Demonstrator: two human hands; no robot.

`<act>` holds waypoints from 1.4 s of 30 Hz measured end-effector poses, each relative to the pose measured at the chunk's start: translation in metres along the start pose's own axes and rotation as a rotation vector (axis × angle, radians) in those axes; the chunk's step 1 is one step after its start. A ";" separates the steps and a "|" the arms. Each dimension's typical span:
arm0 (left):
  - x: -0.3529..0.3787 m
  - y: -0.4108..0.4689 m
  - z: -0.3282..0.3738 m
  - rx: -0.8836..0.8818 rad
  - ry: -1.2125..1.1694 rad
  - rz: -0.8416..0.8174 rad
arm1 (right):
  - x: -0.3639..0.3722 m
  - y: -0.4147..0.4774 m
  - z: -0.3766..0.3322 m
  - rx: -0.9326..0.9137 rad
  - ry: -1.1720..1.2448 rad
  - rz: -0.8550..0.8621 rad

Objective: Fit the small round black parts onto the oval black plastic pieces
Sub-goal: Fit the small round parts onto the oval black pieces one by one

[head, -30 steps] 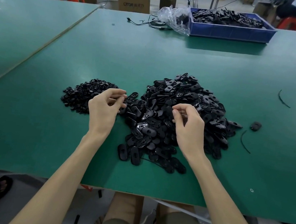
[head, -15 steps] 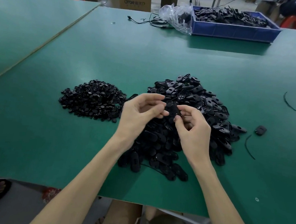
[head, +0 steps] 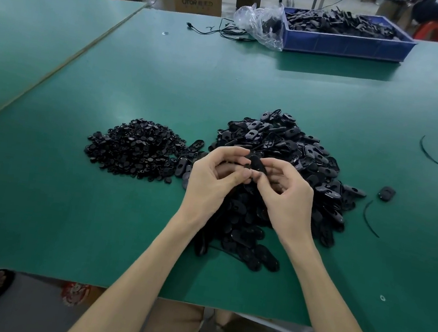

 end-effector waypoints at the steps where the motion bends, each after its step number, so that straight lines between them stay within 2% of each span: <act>1: 0.000 0.000 0.001 0.006 0.012 0.001 | 0.000 0.000 0.001 0.006 0.012 0.000; 9: 0.000 -0.004 0.007 0.052 0.080 0.038 | -0.002 -0.001 0.006 0.037 0.105 0.003; 19: 0.001 -0.007 0.016 0.151 0.293 0.069 | -0.001 -0.002 0.008 0.054 0.177 -0.035; 33: 0.010 -0.019 0.034 0.461 0.672 0.142 | 0.003 -0.003 0.006 0.040 0.271 -0.091; 42: 0.008 -0.019 0.031 0.420 0.669 0.151 | 0.003 -0.003 0.008 0.046 0.276 -0.095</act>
Point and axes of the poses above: each hand's wrist, its own y-axis towards the middle knuckle, its own x-axis out of the palm, z = x × y, the point moved 8 cm from there along y, towards the middle knuckle, and after that the axes turned 4 degrees about z, right-handed, at the moved point
